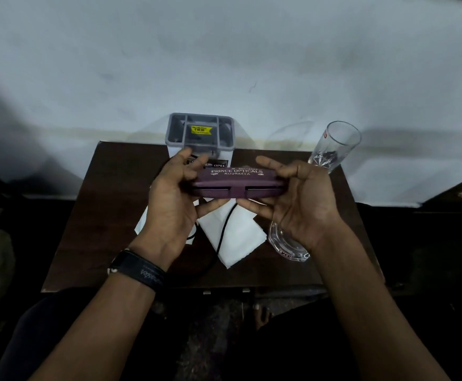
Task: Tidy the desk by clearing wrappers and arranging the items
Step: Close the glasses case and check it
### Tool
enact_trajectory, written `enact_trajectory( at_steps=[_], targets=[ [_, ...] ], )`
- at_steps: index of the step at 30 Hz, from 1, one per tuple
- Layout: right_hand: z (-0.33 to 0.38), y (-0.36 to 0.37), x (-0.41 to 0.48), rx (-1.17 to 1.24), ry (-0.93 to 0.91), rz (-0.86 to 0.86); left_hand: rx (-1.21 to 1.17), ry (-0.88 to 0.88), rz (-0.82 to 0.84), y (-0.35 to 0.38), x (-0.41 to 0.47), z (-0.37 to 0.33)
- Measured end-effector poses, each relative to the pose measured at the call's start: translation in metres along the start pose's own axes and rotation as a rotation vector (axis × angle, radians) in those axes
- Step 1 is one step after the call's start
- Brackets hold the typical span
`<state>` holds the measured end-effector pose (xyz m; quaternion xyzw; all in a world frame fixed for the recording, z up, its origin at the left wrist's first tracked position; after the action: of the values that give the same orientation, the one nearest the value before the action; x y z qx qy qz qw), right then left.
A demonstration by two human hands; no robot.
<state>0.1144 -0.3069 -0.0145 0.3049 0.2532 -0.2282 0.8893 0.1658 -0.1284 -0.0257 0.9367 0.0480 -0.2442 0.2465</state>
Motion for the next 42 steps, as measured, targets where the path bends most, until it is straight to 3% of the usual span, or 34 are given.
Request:
enact_trajectory(
  at_steps=[6,13,27,29,32,33,35,39,42],
  targets=[
    [0.009,-0.001,0.004,-0.044,-0.229,-0.135,0.048,0.175,-0.041,0.000,0.003,-0.005],
    [0.006,-0.006,0.006,-0.063,-0.185,-0.167,-0.056,0.226,-0.065,-0.005,0.009,-0.010],
    [0.008,-0.002,0.006,-0.110,-0.264,-0.155,-0.067,0.207,-0.045,-0.006,0.010,-0.009],
    [0.017,0.003,-0.001,-0.362,-0.465,-0.150,-0.050,0.222,-0.064,-0.009,0.008,-0.012],
    [0.022,0.037,-0.025,-1.125,-1.103,0.012,-0.001,0.252,-0.113,-0.021,0.005,-0.020],
    [0.016,0.046,-0.027,-1.281,-1.219,0.062,0.004,0.245,-0.126,-0.025,0.005,-0.021],
    [0.001,0.060,-0.023,-1.406,-1.233,0.117,0.009,0.228,-0.143,-0.038,0.008,-0.026],
    [-0.016,0.087,-0.018,-1.390,-1.229,0.197,-0.019,0.224,-0.174,-0.062,0.009,-0.041],
    [-0.024,0.115,-0.011,-1.403,-1.215,0.268,0.023,0.260,-0.298,-0.089,0.006,-0.054]
  ],
)
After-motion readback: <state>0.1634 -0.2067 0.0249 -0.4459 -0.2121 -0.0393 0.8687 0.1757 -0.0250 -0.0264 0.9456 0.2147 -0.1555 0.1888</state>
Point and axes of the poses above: each hand's wrist, its own x-axis towards the middle knuckle, its own y-axis out of the palm, z = x × y, the point moved 7 cm from there along x, towards the middle knuckle, and after that the axes turned 14 degrees about -z, right-handed, at the moved point
